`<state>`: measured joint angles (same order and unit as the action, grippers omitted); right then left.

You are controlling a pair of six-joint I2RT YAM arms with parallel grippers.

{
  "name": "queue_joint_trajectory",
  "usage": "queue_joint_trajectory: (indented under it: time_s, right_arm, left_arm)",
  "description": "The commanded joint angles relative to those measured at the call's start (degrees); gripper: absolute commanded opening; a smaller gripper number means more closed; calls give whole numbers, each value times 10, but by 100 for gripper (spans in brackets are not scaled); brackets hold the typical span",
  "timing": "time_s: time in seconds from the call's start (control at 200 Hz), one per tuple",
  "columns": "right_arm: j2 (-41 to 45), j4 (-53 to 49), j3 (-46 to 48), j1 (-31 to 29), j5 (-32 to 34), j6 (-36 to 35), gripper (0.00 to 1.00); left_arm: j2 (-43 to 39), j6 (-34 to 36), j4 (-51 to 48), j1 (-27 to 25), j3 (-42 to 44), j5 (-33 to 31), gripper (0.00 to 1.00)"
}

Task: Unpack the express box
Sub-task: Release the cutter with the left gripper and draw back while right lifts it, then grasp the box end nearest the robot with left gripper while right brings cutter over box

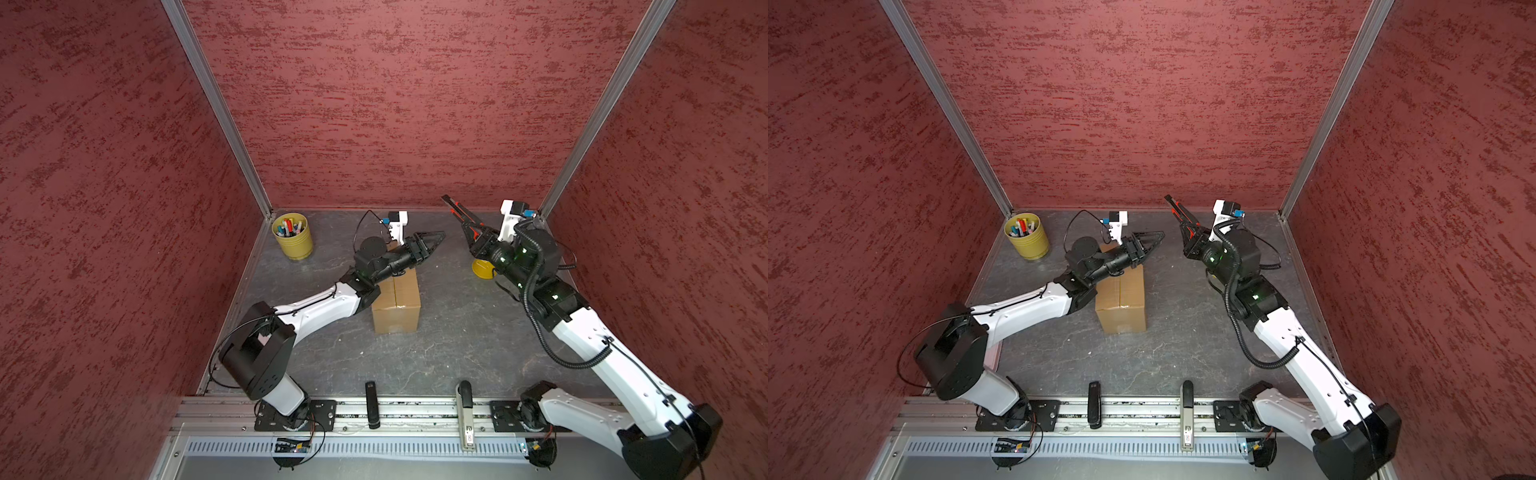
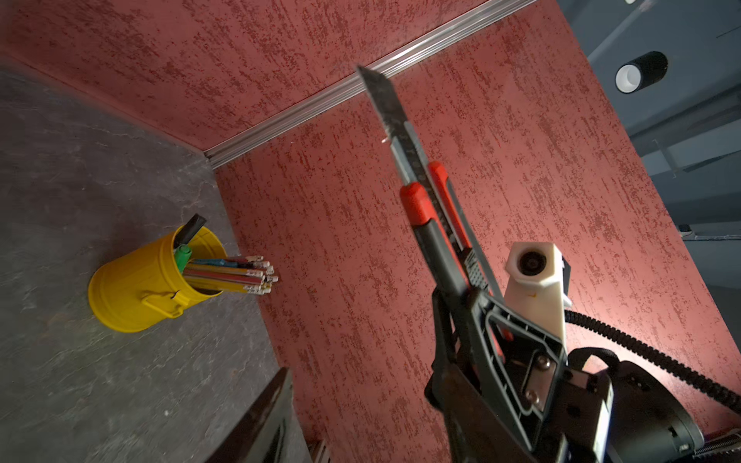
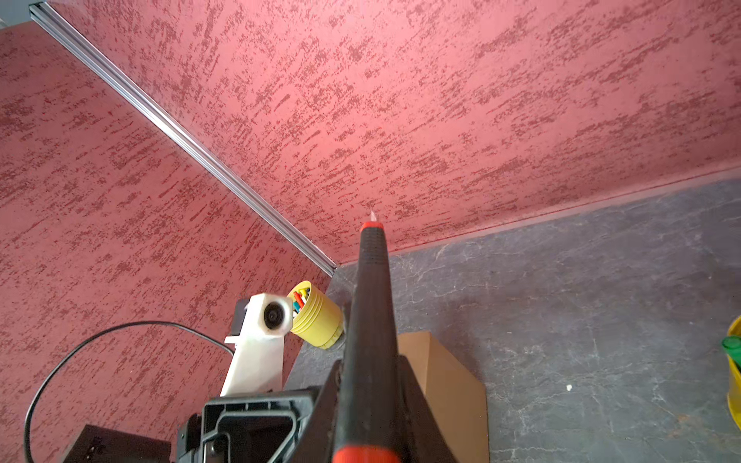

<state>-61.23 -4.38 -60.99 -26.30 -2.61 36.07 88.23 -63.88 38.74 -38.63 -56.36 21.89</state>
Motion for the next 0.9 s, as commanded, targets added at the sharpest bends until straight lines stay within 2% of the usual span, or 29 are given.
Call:
queue_joint_trajectory:
  time_s: [0.0, 0.09, 0.235, 0.341, 0.376, 0.496, 0.651, 0.897]
  right_arm:
    - [-7, -25, -38, 1, 30, -30, 0]
    - [-13, -46, -57, 1, 32, -41, 0]
    - [-30, -103, -97, -9, 32, -68, 0]
    - [-47, -157, -130, -31, 51, -89, 0]
    - [-53, -174, -139, -40, 59, -94, 0]
    - [-71, -222, -161, -72, 86, -103, 0]
    - [-81, -255, -165, -96, 99, -100, 0]
    - [-93, -298, -173, -115, 105, -100, 0]
  left_arm:
    - [-54, 39, -92, 20, 25, 22, 64]
    - [-106, 85, -234, 43, 24, 24, 71]
    - [-163, 186, -492, 111, -19, 27, 89]
    - [-186, 251, -600, 155, -36, 18, 99]
    - [-191, 270, -622, 165, -39, 10, 100]
    - [-188, 315, -649, 183, -35, 4, 100]
    - [-159, 349, -623, 186, -13, 4, 100]
    - [-130, 357, -556, 187, 27, -5, 100]
